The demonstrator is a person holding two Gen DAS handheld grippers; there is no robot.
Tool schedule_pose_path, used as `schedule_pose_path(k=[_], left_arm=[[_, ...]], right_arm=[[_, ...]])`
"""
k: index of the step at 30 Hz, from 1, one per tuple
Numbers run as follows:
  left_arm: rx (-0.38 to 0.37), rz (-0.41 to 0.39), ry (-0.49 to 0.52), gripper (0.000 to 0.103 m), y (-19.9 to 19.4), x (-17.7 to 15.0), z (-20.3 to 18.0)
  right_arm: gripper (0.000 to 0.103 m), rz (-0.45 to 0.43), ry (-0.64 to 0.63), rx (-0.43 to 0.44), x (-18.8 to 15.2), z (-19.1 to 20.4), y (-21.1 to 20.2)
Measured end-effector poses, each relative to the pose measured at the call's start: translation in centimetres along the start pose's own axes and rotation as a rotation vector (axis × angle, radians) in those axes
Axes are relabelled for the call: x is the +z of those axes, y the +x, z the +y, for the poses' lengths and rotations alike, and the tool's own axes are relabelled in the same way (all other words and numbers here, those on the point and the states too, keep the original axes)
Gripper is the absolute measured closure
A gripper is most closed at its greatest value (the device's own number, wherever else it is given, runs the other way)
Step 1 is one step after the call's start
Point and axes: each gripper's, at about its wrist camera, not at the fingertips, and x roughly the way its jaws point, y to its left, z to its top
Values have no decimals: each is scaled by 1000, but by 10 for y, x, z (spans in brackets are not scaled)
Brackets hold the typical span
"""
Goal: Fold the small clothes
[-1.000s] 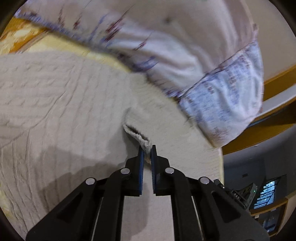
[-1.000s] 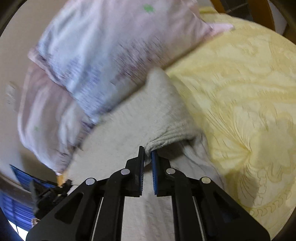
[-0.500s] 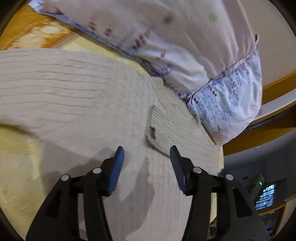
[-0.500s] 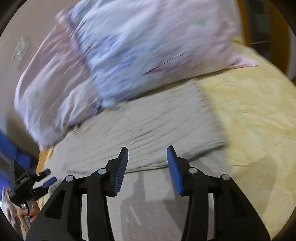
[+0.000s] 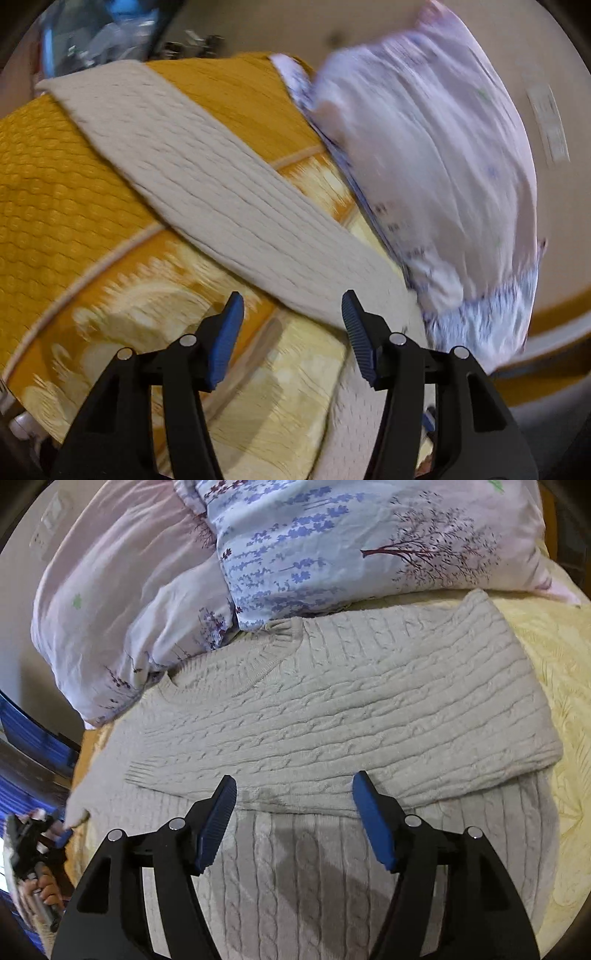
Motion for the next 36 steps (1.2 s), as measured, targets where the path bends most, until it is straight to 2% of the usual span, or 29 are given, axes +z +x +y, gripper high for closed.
schedule_pose_path(k=[6, 10, 21, 25, 27, 32, 36], left_arm=[[48, -75, -149, 50, -9, 23, 35], [83, -117, -193, 50, -12, 33, 45], [19, -186, -353, 63, -20, 56, 79], [26, -222, -383, 65, -26, 66, 88], [34, -233, -388, 69, -27, 70, 91], [26, -233, -403, 95, -24, 74, 96], [-16, -267, -359, 97, -33, 75, 76]], right_arm=[[36, -4, 18, 18, 0, -1, -3], [31, -7, 9, 21, 0, 1, 0], [31, -13, 3, 40, 0, -1, 0], [31, -12, 6, 46, -1, -1, -1], [30, -11, 9, 52, -1, -2, -1], [30, -10, 16, 68, -2, -4, -3], [30, -13, 21, 76, -3, -6, -7]])
